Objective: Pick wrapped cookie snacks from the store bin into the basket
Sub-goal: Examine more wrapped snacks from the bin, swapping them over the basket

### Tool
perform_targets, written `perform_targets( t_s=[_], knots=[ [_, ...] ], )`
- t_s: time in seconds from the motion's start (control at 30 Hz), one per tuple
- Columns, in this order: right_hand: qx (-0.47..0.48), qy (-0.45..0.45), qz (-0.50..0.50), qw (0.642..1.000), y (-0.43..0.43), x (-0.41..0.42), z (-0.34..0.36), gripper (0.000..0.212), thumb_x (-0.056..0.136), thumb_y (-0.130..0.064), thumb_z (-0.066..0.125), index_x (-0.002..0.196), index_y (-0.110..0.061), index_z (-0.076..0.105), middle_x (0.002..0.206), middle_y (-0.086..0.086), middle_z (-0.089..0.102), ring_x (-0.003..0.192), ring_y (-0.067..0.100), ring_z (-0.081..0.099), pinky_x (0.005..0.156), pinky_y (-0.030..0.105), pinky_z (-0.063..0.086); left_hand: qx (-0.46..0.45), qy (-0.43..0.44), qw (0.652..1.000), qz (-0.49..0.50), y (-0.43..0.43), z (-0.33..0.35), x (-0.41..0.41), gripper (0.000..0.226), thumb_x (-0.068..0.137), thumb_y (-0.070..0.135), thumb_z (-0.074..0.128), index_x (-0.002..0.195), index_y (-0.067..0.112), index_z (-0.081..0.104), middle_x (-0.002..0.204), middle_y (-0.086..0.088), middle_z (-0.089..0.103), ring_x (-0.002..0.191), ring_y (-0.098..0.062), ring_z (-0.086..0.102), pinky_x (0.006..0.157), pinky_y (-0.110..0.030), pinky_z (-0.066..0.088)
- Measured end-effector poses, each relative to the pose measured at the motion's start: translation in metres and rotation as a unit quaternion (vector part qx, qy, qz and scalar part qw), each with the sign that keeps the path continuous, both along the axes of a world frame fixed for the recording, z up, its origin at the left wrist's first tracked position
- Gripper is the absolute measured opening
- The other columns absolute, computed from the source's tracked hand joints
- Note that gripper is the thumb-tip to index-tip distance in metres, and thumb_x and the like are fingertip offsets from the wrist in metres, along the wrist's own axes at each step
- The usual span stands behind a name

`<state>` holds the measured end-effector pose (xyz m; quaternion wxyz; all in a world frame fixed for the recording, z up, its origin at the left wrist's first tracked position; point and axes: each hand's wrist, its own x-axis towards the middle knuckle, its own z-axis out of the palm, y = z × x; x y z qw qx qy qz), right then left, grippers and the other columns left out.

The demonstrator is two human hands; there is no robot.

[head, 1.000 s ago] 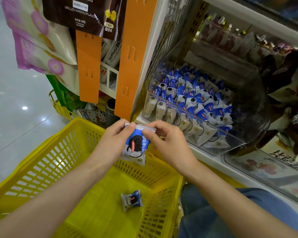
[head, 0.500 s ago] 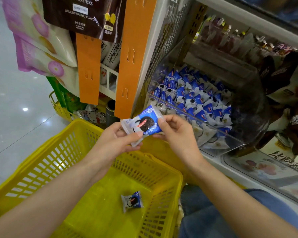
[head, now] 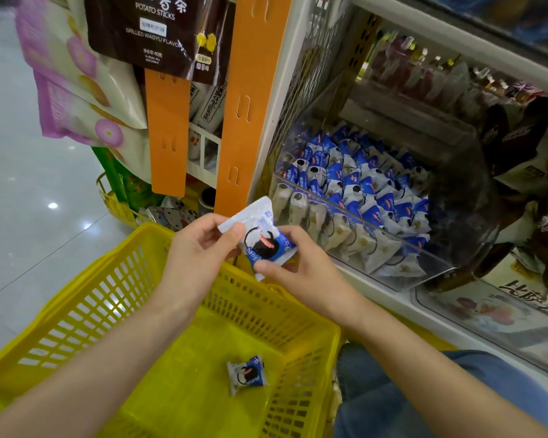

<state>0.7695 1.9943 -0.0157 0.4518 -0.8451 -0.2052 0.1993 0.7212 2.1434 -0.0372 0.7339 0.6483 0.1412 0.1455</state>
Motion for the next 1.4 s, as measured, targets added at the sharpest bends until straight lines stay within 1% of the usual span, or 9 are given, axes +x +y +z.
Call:
perform_targets(
  t_s=[0.17, 0.3, 0.47, 0.7, 0.77, 1.0, 1.1, 1.23, 1.4],
  knots=[
    [0.021, -0.093, -0.041, 0.995, -0.002, 0.005, -0.001, 0.028, 0.087, -0.038, 0.057, 0.114, -0.031, 0.052, 0.112, -0.01, 0.059, 0.101, 0.0, 0.055, 0.087, 0.019, 0.045, 0.092, -0.017, 0.995, -0.034, -0.002, 0.006, -0.003, 0.009, 0.088, 0.014, 0.06, 0.081, 0.017, 0.065, 0.082, -0.004, 0.069, 0.071, -0.014, 0.06, 0.07, -0.037, 0.051],
    [-0.007, -0.144, -0.016, 0.989, -0.004, 0.006, -0.001, 0.035, 0.086, -0.037, 0.06, 0.119, -0.028, 0.053, 0.114, -0.01, 0.055, 0.101, -0.005, 0.052, 0.084, 0.005, 0.04, 0.144, -0.026, 0.989, -0.032, -0.002, 0.006, -0.002, 0.011, 0.089, 0.019, 0.059, 0.079, 0.021, 0.063, 0.077, -0.011, 0.064, 0.074, -0.036, 0.055, 0.066, -0.049, 0.046],
    [0.084, -0.102, -0.008, 0.991, -0.003, 0.007, 0.006, 0.01, 0.089, -0.023, 0.059, 0.098, -0.023, 0.063, 0.088, -0.007, 0.068, 0.084, 0.004, 0.064, 0.077, 0.025, 0.053, 0.18, -0.038, 0.98, -0.076, -0.006, 0.008, -0.001, 0.015, 0.091, 0.026, 0.056, 0.077, 0.023, 0.061, 0.072, -0.008, 0.06, 0.069, -0.031, 0.054, 0.061, -0.044, 0.044],
    [0.088, -0.129, -0.016, 0.988, -0.005, 0.006, 0.013, 0.008, 0.087, -0.022, 0.062, 0.082, -0.028, 0.064, 0.079, -0.007, 0.068, 0.076, 0.007, 0.064, 0.069, 0.036, 0.055, 0.132, -0.02, 0.984, -0.115, -0.013, 0.008, 0.003, 0.021, 0.092, 0.024, 0.053, 0.076, 0.01, 0.058, 0.064, -0.011, 0.052, 0.061, -0.014, 0.046, 0.055, -0.029, 0.039],
    [0.072, -0.15, -0.023, 0.986, -0.007, 0.006, 0.014, 0.007, 0.086, -0.023, 0.062, 0.082, -0.028, 0.063, 0.078, -0.009, 0.068, 0.075, 0.006, 0.064, 0.068, 0.036, 0.055, 0.105, -0.019, 0.988, -0.115, -0.015, 0.008, 0.004, 0.021, 0.092, 0.021, 0.052, 0.076, 0.01, 0.059, 0.062, -0.002, 0.056, 0.059, -0.007, 0.052, 0.052, -0.021, 0.043],
    [-0.024, -0.369, 0.02, 0.929, -0.013, 0.007, 0.015, 0.016, 0.089, -0.031, 0.055, 0.09, -0.018, 0.064, 0.083, -0.009, 0.063, 0.075, 0.006, 0.058, 0.059, 0.028, 0.049, -0.038, 0.044, 0.989, -0.135, -0.022, 0.01, 0.012, 0.034, 0.094, 0.02, 0.049, 0.062, 0.022, 0.059, 0.063, 0.005, 0.062, 0.062, -0.003, 0.061, 0.053, -0.015, 0.048],
    [0.039, -0.256, -0.028, 0.966, -0.013, 0.009, 0.018, 0.008, 0.089, -0.025, 0.059, 0.096, -0.021, 0.062, 0.087, -0.011, 0.065, 0.078, 0.005, 0.062, 0.065, 0.03, 0.054, -0.021, 0.025, 0.994, -0.104, -0.027, 0.013, 0.015, 0.032, 0.094, 0.02, 0.049, 0.065, 0.02, 0.059, 0.061, 0.007, 0.061, 0.06, -0.003, 0.06, 0.051, -0.014, 0.047],
    [0.089, -0.029, -0.036, 0.995, -0.01, 0.01, 0.021, 0.03, 0.085, -0.025, 0.063, 0.113, -0.021, 0.052, 0.105, -0.002, 0.067, 0.095, 0.009, 0.065, 0.086, 0.036, 0.054, 0.032, -0.048, 0.998, -0.019, -0.028, 0.018, 0.024, 0.021, 0.093, 0.02, 0.051, 0.076, 0.012, 0.059, 0.06, 0.009, 0.062, 0.057, 0.001, 0.058, 0.05, -0.013, 0.045],
    [0.116, -0.001, -0.03, 0.993, -0.013, 0.008, 0.03, 0.024, 0.084, -0.013, 0.065, 0.102, -0.028, 0.058, 0.106, -0.005, 0.068, 0.097, 0.006, 0.064, 0.089, 0.027, 0.052, 0.031, -0.084, 0.996, 0.001, -0.03, 0.031, 0.035, 0.019, 0.093, 0.023, 0.051, 0.079, 0.012, 0.06, 0.065, 0.012, 0.064, 0.061, 0.003, 0.059, 0.053, -0.012, 0.045]
  ],
)
